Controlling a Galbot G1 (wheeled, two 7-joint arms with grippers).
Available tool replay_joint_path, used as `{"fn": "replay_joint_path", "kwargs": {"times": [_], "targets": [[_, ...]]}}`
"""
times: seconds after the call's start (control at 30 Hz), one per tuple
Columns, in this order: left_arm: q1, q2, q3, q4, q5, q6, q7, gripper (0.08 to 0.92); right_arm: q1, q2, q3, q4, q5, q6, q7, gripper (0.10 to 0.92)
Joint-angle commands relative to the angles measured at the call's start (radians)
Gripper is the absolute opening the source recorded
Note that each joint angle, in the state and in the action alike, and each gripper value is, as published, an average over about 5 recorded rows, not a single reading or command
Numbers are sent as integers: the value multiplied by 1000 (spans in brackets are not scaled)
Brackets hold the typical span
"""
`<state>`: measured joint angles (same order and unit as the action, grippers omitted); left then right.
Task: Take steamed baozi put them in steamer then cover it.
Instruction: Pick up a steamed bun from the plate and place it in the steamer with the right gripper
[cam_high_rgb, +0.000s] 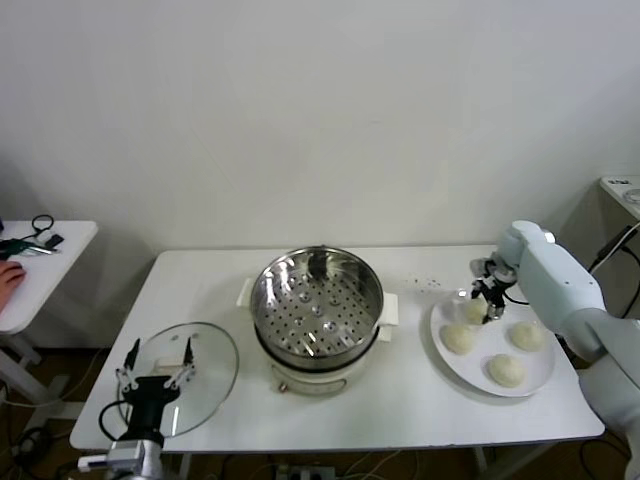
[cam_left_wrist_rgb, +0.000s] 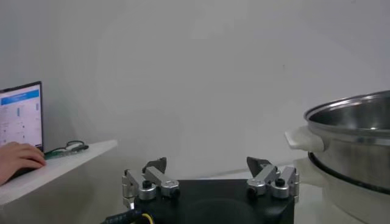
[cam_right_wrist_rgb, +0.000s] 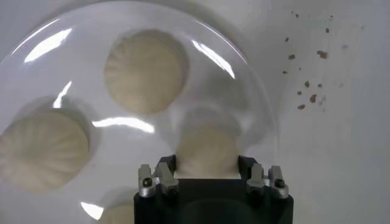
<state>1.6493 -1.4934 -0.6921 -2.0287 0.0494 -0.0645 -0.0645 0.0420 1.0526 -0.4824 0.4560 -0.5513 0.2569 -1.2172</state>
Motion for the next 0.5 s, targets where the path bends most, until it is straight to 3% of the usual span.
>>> {"fn": "replay_joint_path", "kwargs": {"times": [0.03,0.3,0.5], "targets": [[2,0,-4,-2,-1,-1,0,823,22,-19,-46,44,55,11,-13,662],[14,-1,-6,-10,-1,-2,2,823,216,-95,-329,268,296,33,-63,662],[31,-4,1,-22,2,-2,8,823,386,-43,-466,338,388,89,-85,669]]}}
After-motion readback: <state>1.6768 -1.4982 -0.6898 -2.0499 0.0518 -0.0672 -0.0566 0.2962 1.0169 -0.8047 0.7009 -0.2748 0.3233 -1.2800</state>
